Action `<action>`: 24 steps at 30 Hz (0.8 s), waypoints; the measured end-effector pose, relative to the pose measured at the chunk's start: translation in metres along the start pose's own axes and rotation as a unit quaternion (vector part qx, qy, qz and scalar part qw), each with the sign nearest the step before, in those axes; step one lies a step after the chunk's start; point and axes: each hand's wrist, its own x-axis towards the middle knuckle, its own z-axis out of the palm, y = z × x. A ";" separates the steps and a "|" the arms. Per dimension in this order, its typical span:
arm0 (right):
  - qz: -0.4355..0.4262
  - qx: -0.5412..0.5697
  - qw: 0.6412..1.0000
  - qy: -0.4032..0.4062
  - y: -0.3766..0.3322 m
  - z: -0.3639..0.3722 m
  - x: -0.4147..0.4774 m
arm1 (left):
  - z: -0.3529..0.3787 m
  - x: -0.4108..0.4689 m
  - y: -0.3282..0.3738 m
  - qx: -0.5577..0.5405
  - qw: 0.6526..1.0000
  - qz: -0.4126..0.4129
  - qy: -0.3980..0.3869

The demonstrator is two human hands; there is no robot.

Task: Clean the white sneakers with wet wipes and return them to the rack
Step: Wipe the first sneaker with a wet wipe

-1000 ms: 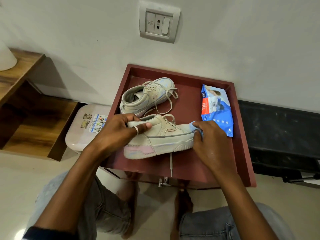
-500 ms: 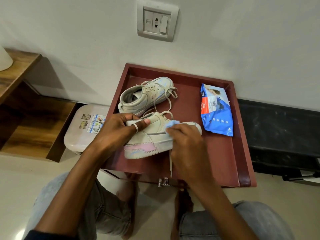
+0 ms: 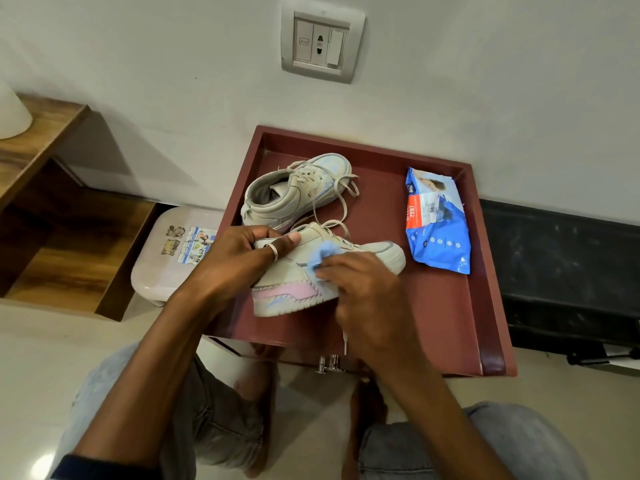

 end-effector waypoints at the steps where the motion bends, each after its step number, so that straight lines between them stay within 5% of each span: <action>1: 0.025 -0.015 1.000 0.011 0.015 -0.009 0.002 | 0.000 0.000 0.000 0.001 1.000 -0.001 0.000; 5: 0.116 -0.056 0.991 0.039 0.050 -0.032 0.006 | 0.000 0.001 -0.001 0.001 1.000 0.000 -0.007; 13: -0.043 0.023 0.999 0.014 -0.016 0.008 0.006 | -0.001 0.002 -0.002 0.004 1.000 0.000 0.009; 20: 0.117 -0.053 0.991 0.035 0.057 -0.040 0.007 | 0.001 0.002 0.001 0.011 1.000 -0.005 0.004; 24: 0.071 -0.030 0.996 0.042 0.018 -0.017 0.010 | 0.001 0.001 0.001 0.020 1.000 -0.003 0.011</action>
